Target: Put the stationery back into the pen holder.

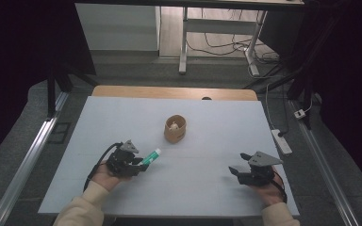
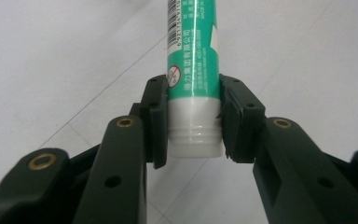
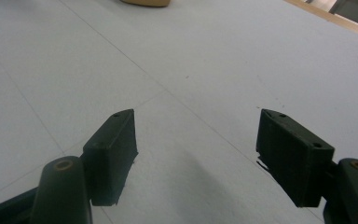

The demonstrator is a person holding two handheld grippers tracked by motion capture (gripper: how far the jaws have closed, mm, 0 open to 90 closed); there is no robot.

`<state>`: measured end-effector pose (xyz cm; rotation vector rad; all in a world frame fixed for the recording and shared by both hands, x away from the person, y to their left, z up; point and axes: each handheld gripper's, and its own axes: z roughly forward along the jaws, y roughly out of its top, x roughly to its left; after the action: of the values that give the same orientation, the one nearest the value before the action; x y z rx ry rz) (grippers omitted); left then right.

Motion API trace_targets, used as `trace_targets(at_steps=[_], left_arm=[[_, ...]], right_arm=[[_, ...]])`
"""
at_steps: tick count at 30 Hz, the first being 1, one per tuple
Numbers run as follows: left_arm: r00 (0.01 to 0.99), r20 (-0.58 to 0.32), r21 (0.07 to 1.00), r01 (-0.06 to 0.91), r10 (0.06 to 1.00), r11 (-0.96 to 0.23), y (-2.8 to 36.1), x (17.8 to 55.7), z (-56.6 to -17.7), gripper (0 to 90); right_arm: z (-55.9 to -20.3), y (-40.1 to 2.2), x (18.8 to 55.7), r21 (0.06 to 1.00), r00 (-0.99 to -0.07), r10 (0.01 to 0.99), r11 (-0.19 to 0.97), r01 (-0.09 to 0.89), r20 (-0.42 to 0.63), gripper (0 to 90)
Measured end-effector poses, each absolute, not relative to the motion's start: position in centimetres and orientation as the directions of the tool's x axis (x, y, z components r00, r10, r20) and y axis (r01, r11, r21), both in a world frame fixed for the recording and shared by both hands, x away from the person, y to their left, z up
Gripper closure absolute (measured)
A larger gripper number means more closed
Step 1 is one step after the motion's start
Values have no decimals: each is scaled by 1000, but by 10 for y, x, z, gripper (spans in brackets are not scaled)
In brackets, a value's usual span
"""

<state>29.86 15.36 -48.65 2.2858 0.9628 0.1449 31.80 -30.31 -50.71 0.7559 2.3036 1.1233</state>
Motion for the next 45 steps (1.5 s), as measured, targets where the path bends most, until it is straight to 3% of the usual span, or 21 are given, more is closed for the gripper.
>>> trace_targets(at_steps=[45], left_arm=[[858,-76,567,456,508,-686,86,325,-474,647]], right_arm=[[-497,-285,307,832,-774,607,514,207,-183,276]])
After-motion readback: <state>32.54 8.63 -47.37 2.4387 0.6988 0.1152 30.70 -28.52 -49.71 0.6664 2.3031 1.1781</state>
